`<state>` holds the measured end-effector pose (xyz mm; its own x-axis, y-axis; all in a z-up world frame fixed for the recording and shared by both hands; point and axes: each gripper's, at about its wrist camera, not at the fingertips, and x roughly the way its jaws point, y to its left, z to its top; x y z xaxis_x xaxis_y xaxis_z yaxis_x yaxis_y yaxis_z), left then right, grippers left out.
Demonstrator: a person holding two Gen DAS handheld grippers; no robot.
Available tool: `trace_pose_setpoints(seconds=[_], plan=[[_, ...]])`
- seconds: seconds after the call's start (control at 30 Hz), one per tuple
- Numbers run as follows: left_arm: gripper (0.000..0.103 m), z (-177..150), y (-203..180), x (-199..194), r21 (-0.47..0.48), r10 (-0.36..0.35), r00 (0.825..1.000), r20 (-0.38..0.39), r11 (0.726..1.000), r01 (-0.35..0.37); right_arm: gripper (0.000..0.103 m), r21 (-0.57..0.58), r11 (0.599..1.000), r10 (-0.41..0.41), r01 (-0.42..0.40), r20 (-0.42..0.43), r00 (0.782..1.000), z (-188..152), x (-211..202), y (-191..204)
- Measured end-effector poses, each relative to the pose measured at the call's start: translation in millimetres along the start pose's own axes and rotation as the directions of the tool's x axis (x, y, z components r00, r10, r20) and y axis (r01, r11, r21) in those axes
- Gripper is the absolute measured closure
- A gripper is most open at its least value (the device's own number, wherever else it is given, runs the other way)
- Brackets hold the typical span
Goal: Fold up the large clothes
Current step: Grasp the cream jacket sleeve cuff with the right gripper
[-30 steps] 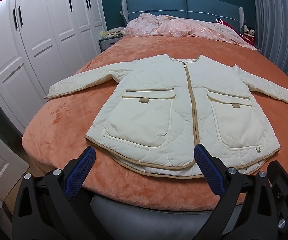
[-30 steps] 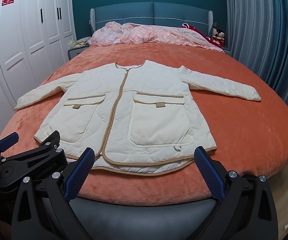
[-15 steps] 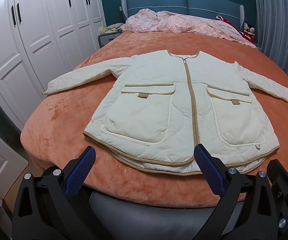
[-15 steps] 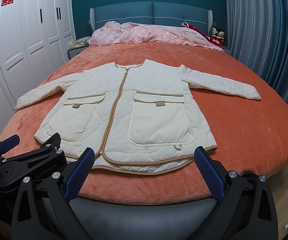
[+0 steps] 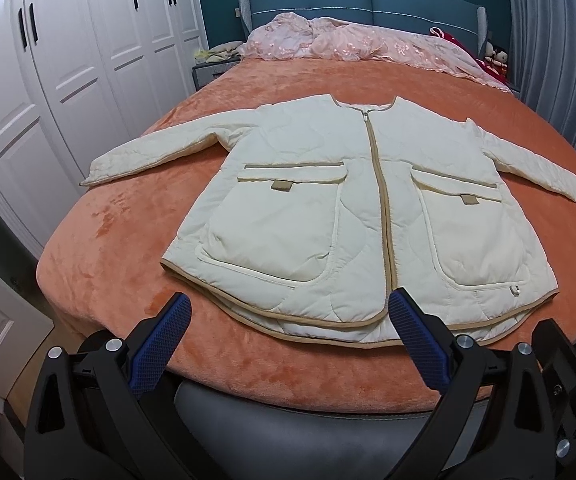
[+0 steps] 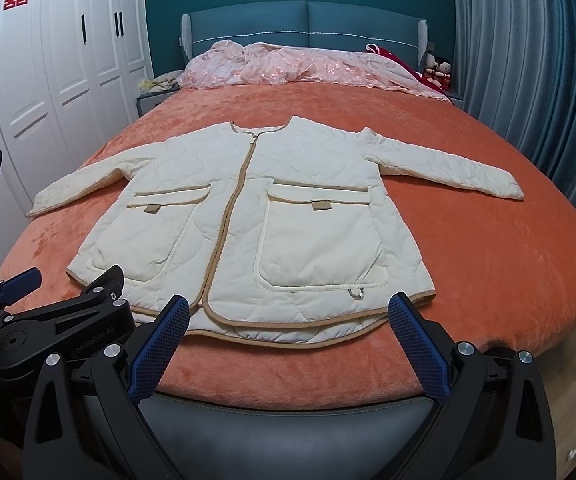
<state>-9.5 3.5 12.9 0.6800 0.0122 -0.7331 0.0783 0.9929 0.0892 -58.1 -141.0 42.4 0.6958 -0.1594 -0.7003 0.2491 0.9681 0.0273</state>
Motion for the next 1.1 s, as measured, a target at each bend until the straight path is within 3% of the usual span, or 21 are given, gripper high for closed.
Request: trace_pose_setpoints(seconds=[0.23,0.43,0.57,0.67,0.83,1.0,1.1], plan=[[0.006,8,1,20,-0.022,-0.025,0.999,-0.034,0.999,0.025,0.005,0.045,0.999,-0.027,0.028,-0.006,1.0,11,25,-37],[0.006,33,7,52,-0.075,-0.047,0.998,-0.05,0.996,0.043,0.005,0.206,0.975,-0.084,0.083,-0.002,0.996,48,72,-131],[0.006,55,5,79,-0.079,-0.011,0.997,-0.071,0.997,0.006,0.005,0.316,0.945,-0.1,0.085,0.031,0.995,81,114,-212],[0.006,73,-4,102,-0.038,0.012,0.997,-0.081,0.999,-0.016,0.005,0.396,0.912,-0.14,0.109,0.051,0.989,104,150,-276],[0.006,99,-9,143,-0.089,0.003,0.996,-0.093,0.996,-0.012,0.005,0.556,0.818,-0.196,0.148,0.026,0.98,129,214,-376],[0.006,118,-18,176,-0.114,0.021,0.995,-0.099,0.993,-0.032,0.005,0.663,0.709,-0.27,0.241,-0.061,0.961,138,269,-444],[0.006,126,-25,190,-0.099,0.044,0.995,-0.094,0.994,-0.053,0.007,0.694,0.663,-0.297,0.282,-0.102,0.949,137,294,-470]])
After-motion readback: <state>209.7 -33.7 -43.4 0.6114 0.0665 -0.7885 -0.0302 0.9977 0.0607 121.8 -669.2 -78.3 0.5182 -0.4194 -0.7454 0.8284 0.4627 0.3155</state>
